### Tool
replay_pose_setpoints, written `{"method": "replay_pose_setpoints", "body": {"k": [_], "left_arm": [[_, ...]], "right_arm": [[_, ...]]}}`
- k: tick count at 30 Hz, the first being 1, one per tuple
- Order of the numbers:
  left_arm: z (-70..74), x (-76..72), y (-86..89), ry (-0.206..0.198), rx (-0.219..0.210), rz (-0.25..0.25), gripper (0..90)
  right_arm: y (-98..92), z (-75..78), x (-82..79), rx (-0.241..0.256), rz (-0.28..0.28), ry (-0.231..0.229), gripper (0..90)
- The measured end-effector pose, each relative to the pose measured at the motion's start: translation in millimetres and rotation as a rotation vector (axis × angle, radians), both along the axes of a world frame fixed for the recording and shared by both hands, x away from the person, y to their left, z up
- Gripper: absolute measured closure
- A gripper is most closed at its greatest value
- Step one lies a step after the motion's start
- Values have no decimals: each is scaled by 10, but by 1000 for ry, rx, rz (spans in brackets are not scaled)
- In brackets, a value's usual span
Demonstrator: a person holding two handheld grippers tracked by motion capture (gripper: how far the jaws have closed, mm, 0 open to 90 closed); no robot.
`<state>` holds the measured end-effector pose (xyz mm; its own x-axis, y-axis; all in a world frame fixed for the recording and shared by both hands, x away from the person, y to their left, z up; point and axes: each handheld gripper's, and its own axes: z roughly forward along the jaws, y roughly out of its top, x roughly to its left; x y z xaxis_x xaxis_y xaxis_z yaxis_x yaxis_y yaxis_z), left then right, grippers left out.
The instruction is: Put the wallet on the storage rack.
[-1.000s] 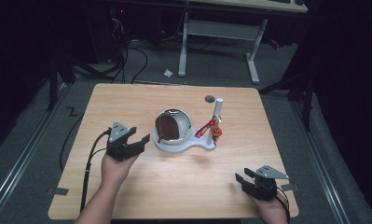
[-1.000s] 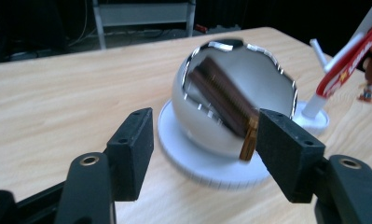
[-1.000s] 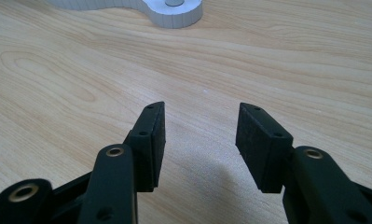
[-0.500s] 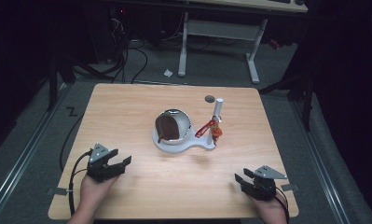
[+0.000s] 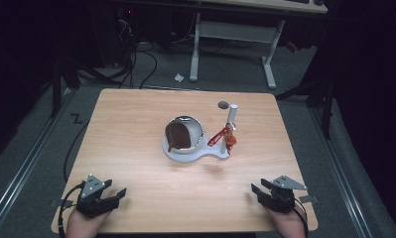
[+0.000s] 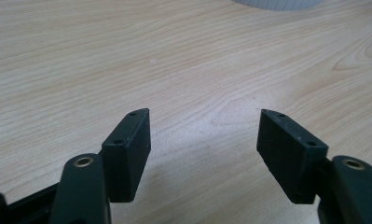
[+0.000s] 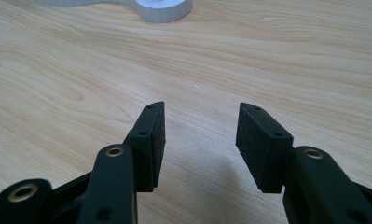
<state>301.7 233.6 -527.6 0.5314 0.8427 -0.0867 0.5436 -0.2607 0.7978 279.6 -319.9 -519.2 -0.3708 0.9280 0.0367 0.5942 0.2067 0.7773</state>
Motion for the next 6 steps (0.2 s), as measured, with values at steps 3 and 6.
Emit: {"method": "replay_pose_setpoints", "body": {"k": [3,6], "left_arm": [[-25,28,31,21,-17,-5,345],[-44,38,45,34,-16,-1,336]], "right_arm": [[-2,-1,-3,-6,-12,0,526],[9,-5,-5,-13,-20,2,525]]}}
